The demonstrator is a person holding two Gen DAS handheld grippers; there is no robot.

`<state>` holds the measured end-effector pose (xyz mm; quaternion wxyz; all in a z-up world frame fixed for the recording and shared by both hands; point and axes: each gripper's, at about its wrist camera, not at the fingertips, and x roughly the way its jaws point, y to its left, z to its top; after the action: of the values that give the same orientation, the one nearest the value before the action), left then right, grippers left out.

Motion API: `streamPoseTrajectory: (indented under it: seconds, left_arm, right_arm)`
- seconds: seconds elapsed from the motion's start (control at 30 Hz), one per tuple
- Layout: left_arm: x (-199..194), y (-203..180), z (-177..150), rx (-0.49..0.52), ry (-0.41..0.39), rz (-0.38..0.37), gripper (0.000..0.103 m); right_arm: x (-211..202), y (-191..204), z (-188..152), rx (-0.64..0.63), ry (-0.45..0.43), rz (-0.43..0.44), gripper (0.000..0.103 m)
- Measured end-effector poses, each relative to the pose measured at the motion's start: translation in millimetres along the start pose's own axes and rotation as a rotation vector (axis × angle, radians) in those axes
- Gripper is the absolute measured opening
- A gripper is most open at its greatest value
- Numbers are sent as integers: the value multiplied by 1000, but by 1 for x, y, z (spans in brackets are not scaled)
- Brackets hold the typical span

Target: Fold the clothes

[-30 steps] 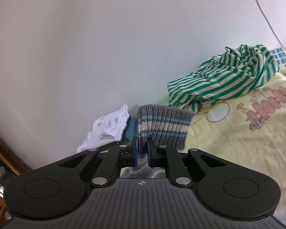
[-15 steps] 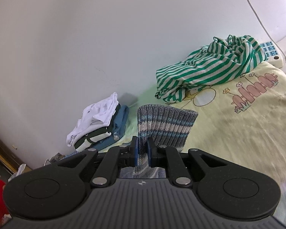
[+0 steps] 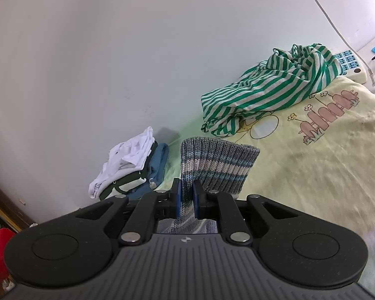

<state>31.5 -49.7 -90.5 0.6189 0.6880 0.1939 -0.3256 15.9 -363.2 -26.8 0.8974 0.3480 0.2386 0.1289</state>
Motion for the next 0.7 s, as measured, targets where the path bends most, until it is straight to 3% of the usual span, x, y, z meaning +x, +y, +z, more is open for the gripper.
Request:
streamPoseTrajectory:
  seconds: [0.07, 0.1, 0.13, 0.3, 0.53, 0.63, 0.7]
  left_arm:
    - [6, 2, 1, 18, 17, 3, 25]
    - [9, 2, 1, 26, 28, -3, 8]
    - [13, 1, 1, 26, 39, -18, 4]
    - [7, 9, 1, 20, 30, 1, 4]
    - [17, 69, 5, -153, 59, 58, 5]
    - [32, 74, 10, -146, 78, 59, 10]
    - [48, 69, 13, -106, 104, 56, 12]
  right_arm:
    - [-1, -1, -1, 5, 7, 3, 10]
    - [-1, 0, -2, 3, 8, 1, 10]
    - [-2, 0, -2, 2, 9, 0, 10]
    - [-8, -2, -2, 10, 7, 6, 10]
    - [-20, 0, -1, -31, -70, 21, 10]
    - [-28, 3, 0, -79, -125, 10, 10]
    - [-28, -2, -1, -87, -111, -3, 10]
